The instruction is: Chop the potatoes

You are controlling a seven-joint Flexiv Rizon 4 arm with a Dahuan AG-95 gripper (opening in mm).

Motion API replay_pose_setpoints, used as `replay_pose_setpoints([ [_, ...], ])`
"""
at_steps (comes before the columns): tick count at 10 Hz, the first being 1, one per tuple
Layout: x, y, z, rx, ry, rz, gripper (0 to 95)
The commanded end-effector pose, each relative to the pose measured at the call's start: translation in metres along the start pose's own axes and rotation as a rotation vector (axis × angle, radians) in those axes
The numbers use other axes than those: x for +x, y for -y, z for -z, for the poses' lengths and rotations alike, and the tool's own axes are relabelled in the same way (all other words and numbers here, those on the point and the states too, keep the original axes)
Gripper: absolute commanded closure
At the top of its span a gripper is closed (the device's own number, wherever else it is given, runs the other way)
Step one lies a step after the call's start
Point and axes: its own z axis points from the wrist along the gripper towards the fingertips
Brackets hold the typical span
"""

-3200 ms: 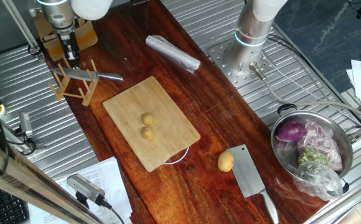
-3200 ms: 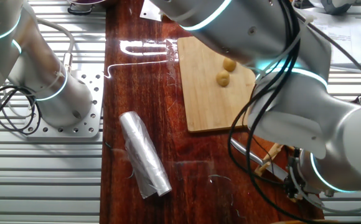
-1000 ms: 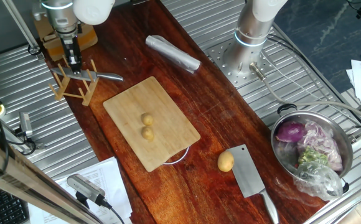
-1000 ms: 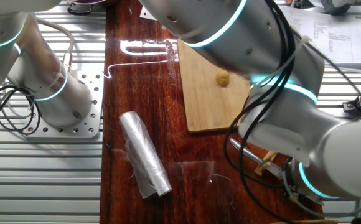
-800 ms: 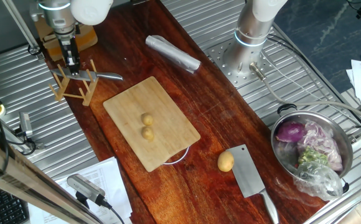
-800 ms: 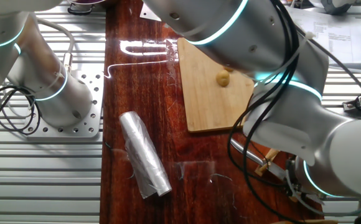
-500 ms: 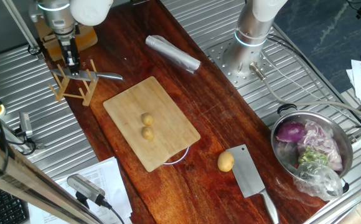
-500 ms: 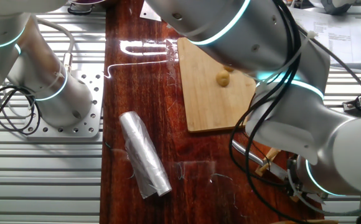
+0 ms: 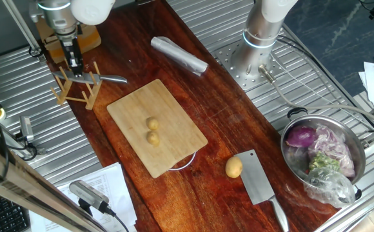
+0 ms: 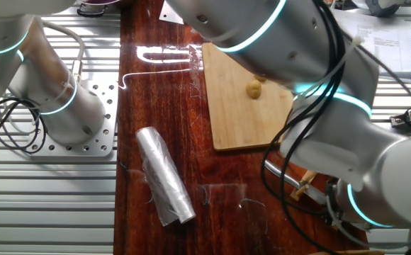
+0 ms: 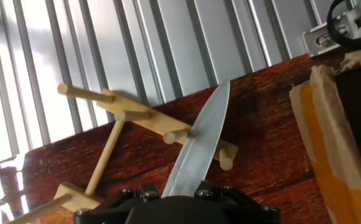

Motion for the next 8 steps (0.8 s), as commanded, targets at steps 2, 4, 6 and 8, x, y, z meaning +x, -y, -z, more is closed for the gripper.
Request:
replay_pose_setpoints([
  [2,0.007,0.005,-0.002,-0.005,0.013,0.008,57.0],
  [4,-0.002,-0.003,0.0,-0.006,0.012,0.0,57.0],
  [6,-0.005,-0.007,-0.002,-0.007,0.011,-0.002,57.0],
  [8,-0.005,-0.007,-0.004,-0.007,0.011,0.001,57.0],
])
